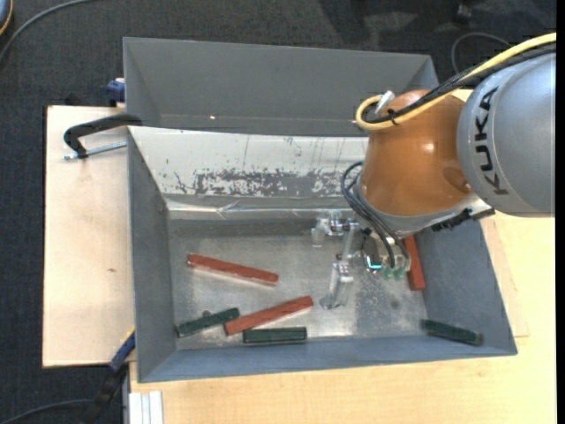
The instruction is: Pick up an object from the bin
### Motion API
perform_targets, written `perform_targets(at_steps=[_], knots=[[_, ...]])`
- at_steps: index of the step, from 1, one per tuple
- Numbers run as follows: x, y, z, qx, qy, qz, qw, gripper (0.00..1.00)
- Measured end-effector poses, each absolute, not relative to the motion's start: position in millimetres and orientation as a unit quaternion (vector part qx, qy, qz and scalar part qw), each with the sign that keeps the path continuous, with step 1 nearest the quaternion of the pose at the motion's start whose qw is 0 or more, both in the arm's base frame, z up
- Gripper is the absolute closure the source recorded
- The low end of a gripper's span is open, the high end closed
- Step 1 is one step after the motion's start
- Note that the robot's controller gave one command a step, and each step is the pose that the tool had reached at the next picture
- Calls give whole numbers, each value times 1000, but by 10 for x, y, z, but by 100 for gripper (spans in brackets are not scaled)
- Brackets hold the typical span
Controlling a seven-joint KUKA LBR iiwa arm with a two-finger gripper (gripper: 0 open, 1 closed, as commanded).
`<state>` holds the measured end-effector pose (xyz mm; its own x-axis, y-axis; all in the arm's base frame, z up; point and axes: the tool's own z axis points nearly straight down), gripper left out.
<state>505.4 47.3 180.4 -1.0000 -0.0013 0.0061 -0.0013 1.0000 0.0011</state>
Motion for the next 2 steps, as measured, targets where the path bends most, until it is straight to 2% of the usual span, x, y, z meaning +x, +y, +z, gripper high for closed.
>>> perform_targets(at_steps=[1, 2], knots=[[4999, 896, 666, 44, -999, -1, 3, 0], [5020, 884, 708, 42, -999, -1, -1, 100]])
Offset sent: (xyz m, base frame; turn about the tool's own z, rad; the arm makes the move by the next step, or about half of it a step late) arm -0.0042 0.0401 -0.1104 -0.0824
